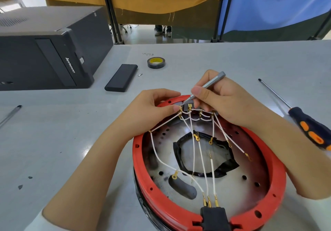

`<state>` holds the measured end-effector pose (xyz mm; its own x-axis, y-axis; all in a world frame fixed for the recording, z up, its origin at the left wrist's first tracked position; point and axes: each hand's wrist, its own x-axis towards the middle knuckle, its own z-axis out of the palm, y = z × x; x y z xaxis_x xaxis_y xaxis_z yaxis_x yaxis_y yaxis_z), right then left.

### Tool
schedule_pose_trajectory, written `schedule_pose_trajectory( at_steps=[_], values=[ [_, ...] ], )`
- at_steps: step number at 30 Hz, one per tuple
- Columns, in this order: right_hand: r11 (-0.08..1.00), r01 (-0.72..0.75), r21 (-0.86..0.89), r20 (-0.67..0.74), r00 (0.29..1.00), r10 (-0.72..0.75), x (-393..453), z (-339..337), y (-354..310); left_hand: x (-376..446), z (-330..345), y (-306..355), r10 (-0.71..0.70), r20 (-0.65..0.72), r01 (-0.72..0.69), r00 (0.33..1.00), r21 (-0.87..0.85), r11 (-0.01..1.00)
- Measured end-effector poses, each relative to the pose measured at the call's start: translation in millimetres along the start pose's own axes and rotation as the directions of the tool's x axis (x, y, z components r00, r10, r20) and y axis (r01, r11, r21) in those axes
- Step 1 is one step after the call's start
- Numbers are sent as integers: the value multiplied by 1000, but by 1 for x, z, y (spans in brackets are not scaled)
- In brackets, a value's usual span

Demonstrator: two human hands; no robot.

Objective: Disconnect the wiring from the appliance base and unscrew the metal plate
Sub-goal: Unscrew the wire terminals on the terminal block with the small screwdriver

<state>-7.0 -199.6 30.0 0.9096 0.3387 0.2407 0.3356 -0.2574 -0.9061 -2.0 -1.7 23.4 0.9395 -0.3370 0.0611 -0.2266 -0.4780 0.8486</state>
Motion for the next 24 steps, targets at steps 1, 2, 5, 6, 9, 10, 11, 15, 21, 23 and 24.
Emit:
schedule_pose_trajectory(
  at_steps=[1,2,5,6,9,10,11,15,21,23,24],
  values=[
    [1000,0,-24,-3,1000,0,0,1,0,0,0,1,-3,7,3,1000,3,1000],
    [999,-2,-42,-7,1000,1,0,2,0,-1,0,1,-5,12,5,1000,6,1000],
    [998,2,-66,-16,1000,-3,0,3,-1,-1,0,2,4,19,-5,1000,27,1000],
    [997,4,-74,-15,1000,-5,-1,3,-1,-2,0,2,7,18,-8,1000,35,999],
    [995,0,-100,-12,1000,-1,-1,2,-2,-2,0,2,8,18,-9,1000,42,999],
    [995,-2,-104,-14,1000,1,-2,3,-3,-2,0,2,7,17,-8,1000,44,999],
    [994,-3,-107,-17,1000,1,-2,3,-3,-2,0,2,9,14,-10,1000,50,999],
    [968,35,-249,-16,999,-40,-3,6,-7,-1,1,2,28,1,-28,1000,83,996],
    [887,73,-456,64,997,-49,9,12,-24,-1,1,2,58,-9,-56,998,101,993],
    [879,39,-476,82,997,0,20,11,-28,-2,2,3,76,-15,-74,997,97,993],
    [877,26,-480,90,996,19,25,11,-28,-2,2,3,83,-14,-81,996,92,992]
  ],
)
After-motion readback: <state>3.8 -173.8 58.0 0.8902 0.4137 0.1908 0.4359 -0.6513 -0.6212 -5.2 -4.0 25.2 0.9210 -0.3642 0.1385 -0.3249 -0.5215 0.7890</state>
